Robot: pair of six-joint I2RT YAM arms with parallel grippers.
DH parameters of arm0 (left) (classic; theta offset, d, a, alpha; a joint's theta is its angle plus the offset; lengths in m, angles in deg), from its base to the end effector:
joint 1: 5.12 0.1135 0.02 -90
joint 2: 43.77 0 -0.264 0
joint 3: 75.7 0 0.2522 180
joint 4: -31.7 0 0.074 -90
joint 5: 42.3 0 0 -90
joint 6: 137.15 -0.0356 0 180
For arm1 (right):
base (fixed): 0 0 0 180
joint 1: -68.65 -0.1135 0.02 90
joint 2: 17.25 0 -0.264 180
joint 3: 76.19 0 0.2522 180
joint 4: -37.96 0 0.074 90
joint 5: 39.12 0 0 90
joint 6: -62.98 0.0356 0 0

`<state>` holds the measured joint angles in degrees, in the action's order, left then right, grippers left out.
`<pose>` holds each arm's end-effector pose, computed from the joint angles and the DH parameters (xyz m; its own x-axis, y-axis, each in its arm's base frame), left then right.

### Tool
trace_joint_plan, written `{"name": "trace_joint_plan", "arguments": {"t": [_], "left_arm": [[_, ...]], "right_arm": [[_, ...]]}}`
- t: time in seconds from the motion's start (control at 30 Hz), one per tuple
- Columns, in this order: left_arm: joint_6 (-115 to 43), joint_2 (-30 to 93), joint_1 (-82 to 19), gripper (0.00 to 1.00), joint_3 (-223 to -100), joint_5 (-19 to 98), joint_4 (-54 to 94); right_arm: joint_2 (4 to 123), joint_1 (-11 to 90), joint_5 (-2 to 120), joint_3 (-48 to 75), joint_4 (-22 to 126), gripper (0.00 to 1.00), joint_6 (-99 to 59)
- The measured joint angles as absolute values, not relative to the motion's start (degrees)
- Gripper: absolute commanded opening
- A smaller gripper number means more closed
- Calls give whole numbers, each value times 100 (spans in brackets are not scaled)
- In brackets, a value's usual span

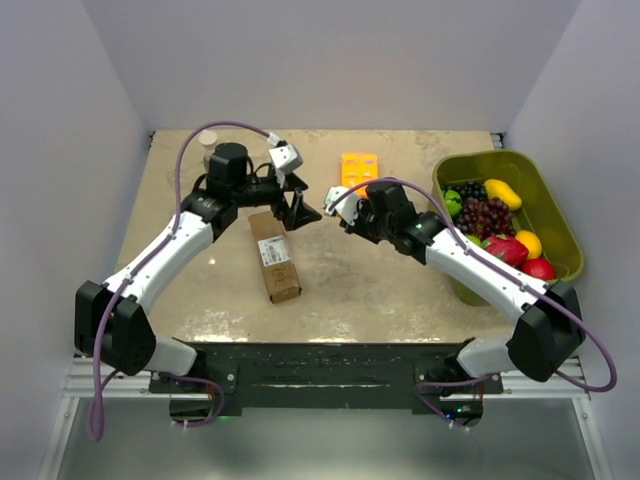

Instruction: Unpack the express box

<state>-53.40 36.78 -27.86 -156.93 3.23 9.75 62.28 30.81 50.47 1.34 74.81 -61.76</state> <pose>0.2868 -0.1473 0.3409 -0.2370 0.1836 -0.9540 0.9091 0.3881 -0.1512 0.2445 0.1896 0.2956 -0.0600 -0.7682 -0.6374 -0.7828 0.4325 -0.4475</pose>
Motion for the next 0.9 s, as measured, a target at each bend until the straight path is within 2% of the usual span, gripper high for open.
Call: {"name": "trace_joint_plan", "arguments": {"t": [0.2,0.3,0.53,0.73,0.9], "left_arm": [[-5018,3741,-2991,99,-15741,393,1082],[-4948,3691,-2989,96,-15660,666,1161],[-5027,3429,-2989,71,-15319,924,1174],[-5628,3379,-2989,55,-15319,828,1119],[-5895,3411,-2989,55,-15319,683,1115]], "right_arm": [[6228,3081,5045,389,7490,0,-6244],[6206,3083,5097,448,7497,1,-6244],[6184,3085,5220,518,7685,1,-6163],[6162,3085,5274,531,7796,1,-6159],[6051,3085,5342,571,7829,1,-6161]]}}
